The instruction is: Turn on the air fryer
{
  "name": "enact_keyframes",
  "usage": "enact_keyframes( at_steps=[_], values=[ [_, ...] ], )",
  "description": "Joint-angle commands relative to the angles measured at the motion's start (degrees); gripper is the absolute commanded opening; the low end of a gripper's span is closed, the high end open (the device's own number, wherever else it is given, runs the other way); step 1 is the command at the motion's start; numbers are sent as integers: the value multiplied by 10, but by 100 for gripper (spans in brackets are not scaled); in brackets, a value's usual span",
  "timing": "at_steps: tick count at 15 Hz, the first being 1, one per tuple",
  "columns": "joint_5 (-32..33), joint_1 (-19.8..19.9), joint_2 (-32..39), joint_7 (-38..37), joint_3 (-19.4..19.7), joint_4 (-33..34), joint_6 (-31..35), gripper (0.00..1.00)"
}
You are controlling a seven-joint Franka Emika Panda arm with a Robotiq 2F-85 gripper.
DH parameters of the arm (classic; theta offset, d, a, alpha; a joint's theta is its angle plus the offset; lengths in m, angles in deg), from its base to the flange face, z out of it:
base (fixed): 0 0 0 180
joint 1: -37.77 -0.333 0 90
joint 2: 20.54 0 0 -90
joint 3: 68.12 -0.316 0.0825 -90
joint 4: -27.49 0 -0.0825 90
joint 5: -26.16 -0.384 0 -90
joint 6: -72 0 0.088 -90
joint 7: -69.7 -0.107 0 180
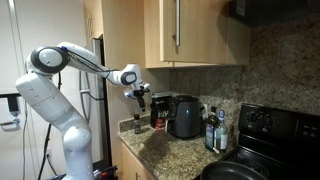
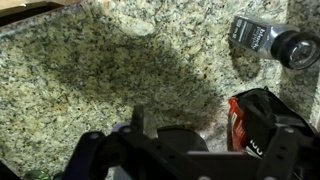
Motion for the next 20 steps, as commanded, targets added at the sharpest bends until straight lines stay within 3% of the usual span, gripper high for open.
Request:
enact_keyframes(
  at_steps=[1,4,6,11,12,13,14,17,20],
  values=[
    [43,-4,29,12,15,-3,2,100],
    [104,3,39,16,17,-64,99,100],
    [130,-7,20,20,18,-119,199,100],
    [140,1,-13,4,-7,-234,445,100],
    [135,22,31,-9,-27,-190,482,100],
    [105,7,19,-10,-20,-201,488,100],
    [103,4,14,12,-18,-200,456,100],
    [91,4,15,9,-21,-193,469,100],
    [165,75,28,-8,-57,-190,560,100]
  ],
)
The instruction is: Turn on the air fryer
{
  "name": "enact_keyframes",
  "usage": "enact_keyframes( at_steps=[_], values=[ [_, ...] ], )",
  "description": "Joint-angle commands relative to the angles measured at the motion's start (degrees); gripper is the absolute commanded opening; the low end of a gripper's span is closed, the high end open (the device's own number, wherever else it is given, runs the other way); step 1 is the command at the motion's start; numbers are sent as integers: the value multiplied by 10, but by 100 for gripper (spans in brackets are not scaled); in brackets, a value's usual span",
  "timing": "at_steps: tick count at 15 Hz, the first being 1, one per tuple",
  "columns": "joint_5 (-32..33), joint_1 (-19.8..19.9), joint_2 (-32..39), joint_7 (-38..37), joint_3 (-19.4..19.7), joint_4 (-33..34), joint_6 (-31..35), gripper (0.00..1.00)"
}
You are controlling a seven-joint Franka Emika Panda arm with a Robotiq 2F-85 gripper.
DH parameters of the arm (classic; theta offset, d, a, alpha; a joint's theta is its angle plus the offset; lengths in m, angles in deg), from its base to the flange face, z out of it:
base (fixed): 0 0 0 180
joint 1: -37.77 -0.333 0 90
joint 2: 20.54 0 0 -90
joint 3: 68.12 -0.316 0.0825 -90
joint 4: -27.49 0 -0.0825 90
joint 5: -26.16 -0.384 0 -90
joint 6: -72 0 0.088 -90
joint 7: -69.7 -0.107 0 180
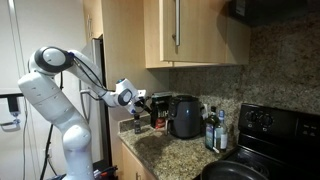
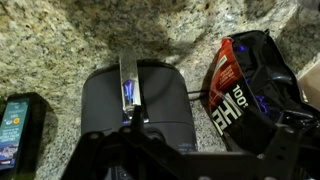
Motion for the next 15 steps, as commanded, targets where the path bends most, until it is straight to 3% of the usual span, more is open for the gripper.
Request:
enact_keyframes(
  at_steps=[1,3,4,5,15],
  values=[
    [57,96,22,4,-53,0,113,100],
    [73,155,35,4,-88,1,170,100],
    [64,156,45,-4,-87,1,178,100],
    [57,129,19,0,-70,1,141,100],
    [61,156,58,7,-82,6,177,100]
  ],
)
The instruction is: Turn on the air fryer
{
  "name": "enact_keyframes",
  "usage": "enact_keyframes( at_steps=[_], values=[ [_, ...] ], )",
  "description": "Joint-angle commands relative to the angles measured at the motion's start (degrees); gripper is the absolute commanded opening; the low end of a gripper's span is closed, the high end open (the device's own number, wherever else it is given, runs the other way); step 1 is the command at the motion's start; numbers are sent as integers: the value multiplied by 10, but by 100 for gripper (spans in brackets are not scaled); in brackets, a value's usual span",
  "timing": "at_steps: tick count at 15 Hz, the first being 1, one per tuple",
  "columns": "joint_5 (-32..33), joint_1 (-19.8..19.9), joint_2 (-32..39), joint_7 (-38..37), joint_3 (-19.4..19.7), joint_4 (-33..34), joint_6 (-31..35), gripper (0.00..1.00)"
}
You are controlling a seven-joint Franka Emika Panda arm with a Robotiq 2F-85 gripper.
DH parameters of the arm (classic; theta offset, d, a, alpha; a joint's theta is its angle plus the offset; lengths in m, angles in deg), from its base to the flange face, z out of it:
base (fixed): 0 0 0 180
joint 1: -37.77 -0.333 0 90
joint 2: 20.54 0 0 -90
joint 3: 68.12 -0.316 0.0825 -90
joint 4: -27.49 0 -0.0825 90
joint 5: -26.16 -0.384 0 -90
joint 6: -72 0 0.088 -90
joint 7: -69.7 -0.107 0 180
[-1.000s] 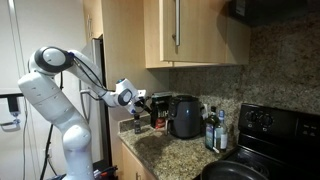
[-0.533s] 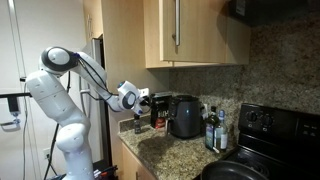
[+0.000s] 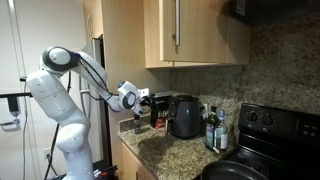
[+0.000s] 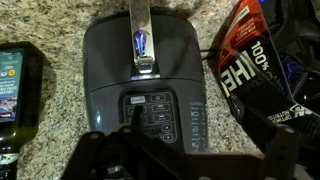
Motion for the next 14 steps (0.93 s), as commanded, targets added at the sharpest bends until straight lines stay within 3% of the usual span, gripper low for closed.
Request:
enact_keyframes(
  at_steps=[1,2,4,5,9,10,14],
  values=[
    [6,22,23,12,-10,0,26,100],
    [10,32,34,18,-17,0,39,100],
    [7,90,40,39,-62,0,71,100],
    [1,37,17,16,-25,0,28,100],
    [0,43,20,16,-30,1,34,100],
    [-12,84,27,25,-61,16,30,100],
    [-19,166,57,40,-142,47,62,100]
  ],
)
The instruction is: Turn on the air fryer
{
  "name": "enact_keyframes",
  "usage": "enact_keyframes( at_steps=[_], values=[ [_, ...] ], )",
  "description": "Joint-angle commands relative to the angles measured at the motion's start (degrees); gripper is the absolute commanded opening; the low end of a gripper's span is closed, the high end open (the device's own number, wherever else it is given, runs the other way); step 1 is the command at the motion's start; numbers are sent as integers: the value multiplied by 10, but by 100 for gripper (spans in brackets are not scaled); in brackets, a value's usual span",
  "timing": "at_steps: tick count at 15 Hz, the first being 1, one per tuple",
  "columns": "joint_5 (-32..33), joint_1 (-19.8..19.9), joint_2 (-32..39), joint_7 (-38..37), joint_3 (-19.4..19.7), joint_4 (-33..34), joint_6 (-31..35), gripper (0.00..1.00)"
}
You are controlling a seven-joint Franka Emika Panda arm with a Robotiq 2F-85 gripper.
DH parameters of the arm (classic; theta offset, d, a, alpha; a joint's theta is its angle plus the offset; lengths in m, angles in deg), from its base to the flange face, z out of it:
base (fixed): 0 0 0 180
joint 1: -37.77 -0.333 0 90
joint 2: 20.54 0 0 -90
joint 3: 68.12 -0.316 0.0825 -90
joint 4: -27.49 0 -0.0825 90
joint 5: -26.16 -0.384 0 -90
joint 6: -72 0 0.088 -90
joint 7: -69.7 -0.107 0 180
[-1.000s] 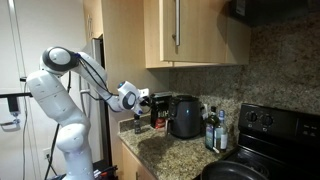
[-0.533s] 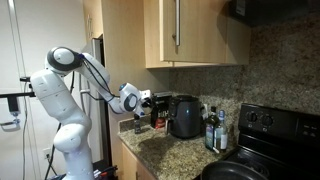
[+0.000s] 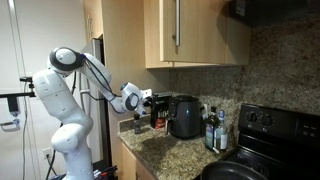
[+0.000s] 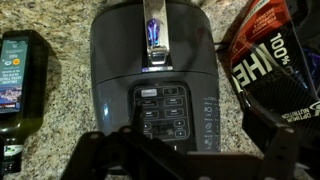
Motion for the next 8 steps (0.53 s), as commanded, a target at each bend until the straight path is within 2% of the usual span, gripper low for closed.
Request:
enact_keyframes(
  at_steps=[1,4,5,6,8],
  values=[
    [-20,85,35,19,-88,38,9,100],
    [-22,151,49,20,-166,57,-19,100],
    [-11,108,25,0,-122,36,-7,100],
    [-12,126,31,0,-142,40,-8,100],
    [-13,138,35,0,-155,45,-9,100]
  ],
)
